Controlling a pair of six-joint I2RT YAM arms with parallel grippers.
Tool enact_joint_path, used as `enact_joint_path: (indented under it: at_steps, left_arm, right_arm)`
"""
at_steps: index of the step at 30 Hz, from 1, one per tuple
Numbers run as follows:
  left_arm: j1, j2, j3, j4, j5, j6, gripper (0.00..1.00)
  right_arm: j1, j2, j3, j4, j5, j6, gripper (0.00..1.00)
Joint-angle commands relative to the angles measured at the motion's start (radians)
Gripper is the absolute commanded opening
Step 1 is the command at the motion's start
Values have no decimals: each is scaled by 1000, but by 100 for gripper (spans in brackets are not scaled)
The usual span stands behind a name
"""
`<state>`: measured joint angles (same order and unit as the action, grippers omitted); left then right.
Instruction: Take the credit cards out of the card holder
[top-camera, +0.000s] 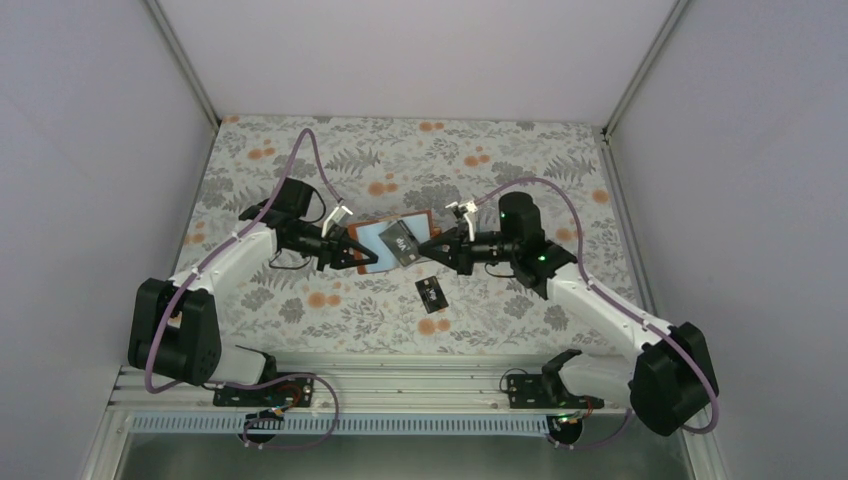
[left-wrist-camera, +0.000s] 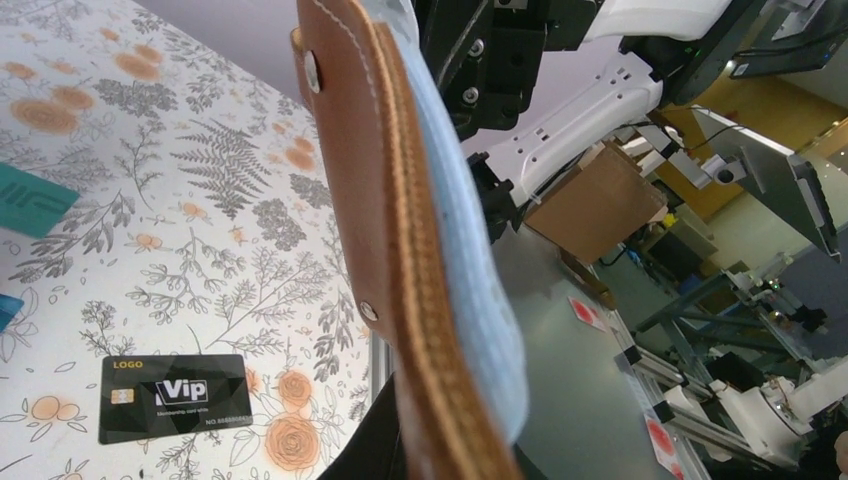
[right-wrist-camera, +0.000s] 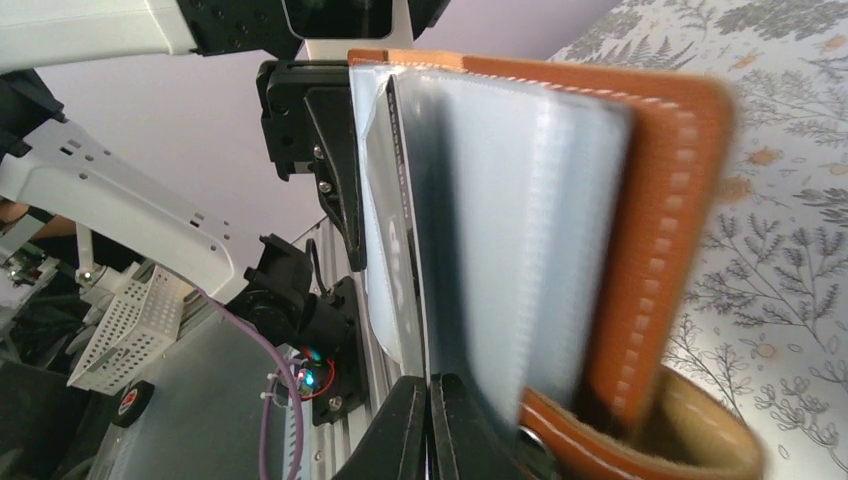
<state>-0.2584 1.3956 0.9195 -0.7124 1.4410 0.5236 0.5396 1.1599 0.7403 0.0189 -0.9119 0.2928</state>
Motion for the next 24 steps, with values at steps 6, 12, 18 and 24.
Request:
enact_joint_path:
  at_steps: [6,12,18,24]
  left_arm:
    - [-2,-5,8,35,37,19,19]
    - [-1,-3,8,37,34,16,16]
    - [-2,-4,5,40,29,8,2]
    - [-2,-5,6,30,31,18,2]
  right_arm:
    - [71,72,8,127,1,30,4]
    - [104,97,7,147,1,35,4]
    - [117,102,23,107,-5,0,5]
    - [115,120,62,89,7,-10,21]
